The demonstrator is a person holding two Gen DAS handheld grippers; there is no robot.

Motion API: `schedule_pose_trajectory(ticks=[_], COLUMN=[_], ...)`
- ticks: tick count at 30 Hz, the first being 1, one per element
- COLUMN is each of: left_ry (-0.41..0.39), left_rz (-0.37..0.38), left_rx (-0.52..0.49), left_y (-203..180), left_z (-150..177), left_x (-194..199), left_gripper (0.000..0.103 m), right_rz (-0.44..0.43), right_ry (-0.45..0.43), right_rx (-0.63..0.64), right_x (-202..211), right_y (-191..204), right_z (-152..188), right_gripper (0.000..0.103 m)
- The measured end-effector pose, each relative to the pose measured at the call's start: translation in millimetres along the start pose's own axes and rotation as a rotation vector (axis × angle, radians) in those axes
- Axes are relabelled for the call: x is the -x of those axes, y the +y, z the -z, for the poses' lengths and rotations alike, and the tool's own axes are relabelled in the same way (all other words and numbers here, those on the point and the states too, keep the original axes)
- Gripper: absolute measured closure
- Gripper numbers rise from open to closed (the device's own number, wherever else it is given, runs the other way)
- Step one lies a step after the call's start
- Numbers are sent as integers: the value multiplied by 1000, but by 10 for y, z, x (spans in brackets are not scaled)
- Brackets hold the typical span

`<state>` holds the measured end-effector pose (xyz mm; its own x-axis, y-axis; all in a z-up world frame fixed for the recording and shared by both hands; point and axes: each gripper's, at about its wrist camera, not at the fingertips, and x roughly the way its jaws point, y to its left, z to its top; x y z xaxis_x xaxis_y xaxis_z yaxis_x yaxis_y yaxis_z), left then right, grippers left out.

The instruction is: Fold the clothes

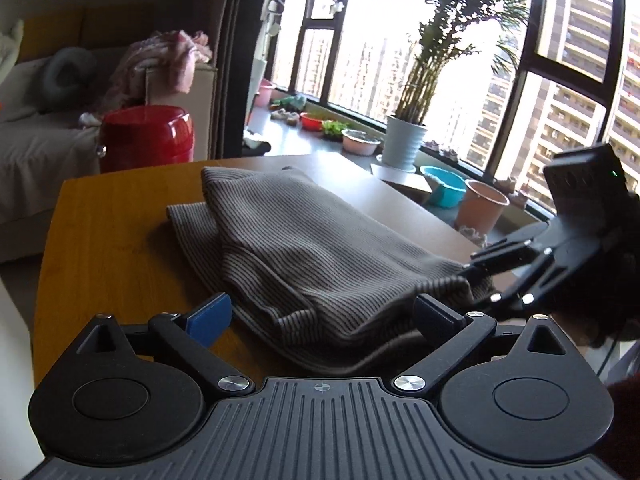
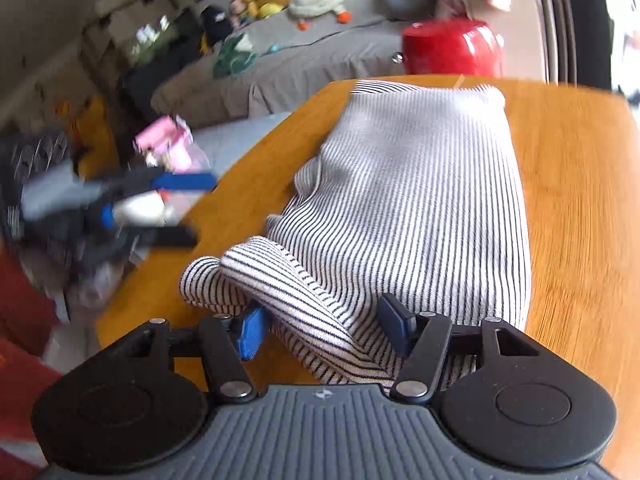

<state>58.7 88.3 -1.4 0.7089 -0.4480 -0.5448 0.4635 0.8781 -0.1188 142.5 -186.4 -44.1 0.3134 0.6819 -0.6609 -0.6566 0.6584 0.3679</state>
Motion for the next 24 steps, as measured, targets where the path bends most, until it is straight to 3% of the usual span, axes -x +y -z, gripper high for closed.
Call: schedule_pose_trajectory(ticks=[2, 13, 14, 15, 17, 21, 24], left_ry=[21, 48, 42, 36, 49, 78, 85], left_rz=[-4, -24, -23, -21, 7, 115, 196], left_rx=[-85, -623, -639, -656, -600, -327, -109], left_y=[-152, -931, -947, -963, -899, -582, -290], left_z=[45, 286, 287, 289, 225, 106, 53], left_x=[-8, -639, -680, -721, -776, -816, -833], left_gripper=[0, 0, 2, 15, 35, 39, 39], right_rz=[-49, -71, -66, -50, -1, 181, 314], right_ry=[-7, -11, -10, -10, -24, -103, -115], right_rx=[-102, -106, -96, -71, 7, 306, 484], right_x=[23, 17, 12, 25, 100, 381, 442], right_y=[-135, -216, -208, -175, -77, 210, 343], right_z=[-6, -91, -109, -120, -126, -25, 125], right_gripper=[43, 43, 43, 43, 42, 23, 23])
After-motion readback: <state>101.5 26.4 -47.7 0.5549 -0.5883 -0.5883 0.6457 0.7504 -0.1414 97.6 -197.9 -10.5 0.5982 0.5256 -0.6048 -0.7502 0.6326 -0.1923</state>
